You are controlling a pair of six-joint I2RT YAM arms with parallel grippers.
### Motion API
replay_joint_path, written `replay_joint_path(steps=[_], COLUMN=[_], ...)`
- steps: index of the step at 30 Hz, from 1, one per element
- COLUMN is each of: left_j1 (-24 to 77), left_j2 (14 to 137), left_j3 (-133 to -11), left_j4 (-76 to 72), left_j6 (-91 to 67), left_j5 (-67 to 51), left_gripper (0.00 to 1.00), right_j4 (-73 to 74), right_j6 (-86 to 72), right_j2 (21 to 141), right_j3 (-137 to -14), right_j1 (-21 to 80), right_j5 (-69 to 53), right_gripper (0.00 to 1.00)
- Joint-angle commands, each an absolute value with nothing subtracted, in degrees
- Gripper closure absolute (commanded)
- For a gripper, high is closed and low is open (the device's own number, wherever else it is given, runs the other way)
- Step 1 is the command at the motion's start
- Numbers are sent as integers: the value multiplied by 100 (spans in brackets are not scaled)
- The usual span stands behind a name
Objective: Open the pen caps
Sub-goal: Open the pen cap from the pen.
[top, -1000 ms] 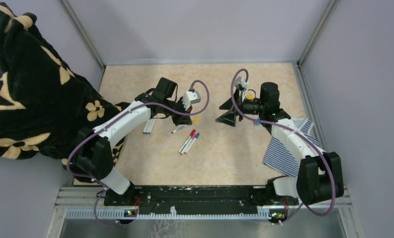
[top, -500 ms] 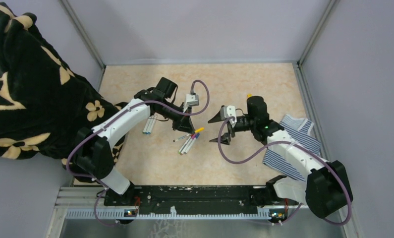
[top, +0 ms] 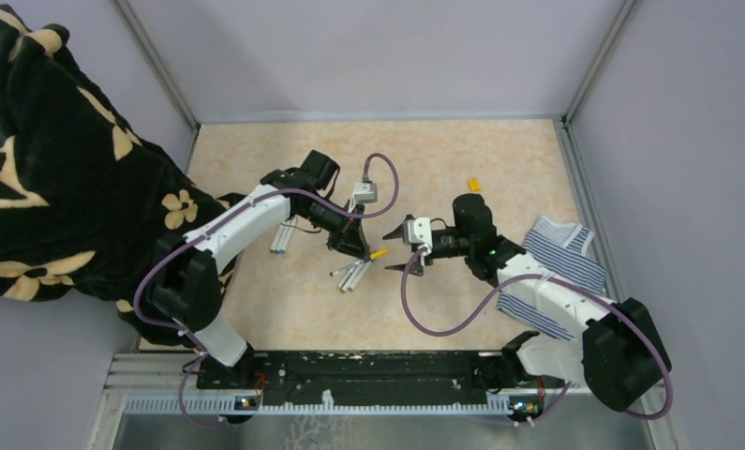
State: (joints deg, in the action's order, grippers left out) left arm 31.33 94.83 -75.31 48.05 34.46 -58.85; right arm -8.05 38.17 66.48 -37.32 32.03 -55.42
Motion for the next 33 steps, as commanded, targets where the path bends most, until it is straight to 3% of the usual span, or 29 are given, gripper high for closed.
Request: replay_joint_path(steps=[1, 20, 33], left_j1=[3112, 3225, 3294], left_j2=[9578, 9622, 9664], left_j3=[-7645, -7612, -7603], left_j4=[4920, 5035, 5067], left_j6=[3600, 3711, 3742], left_j5=[-6221, -6271, -6236], left_gripper=[100, 100, 100], right_j4=[-1323, -1174, -1006], right_j6=[3872, 4097, 4216], right_j2=[6504, 6736, 6814], right_j3=[-3685, -3681, -3735], right_j1=[3349, 3564, 3645], right_j5=[-5507, -5403, -5438], right_gripper=[39, 56, 74])
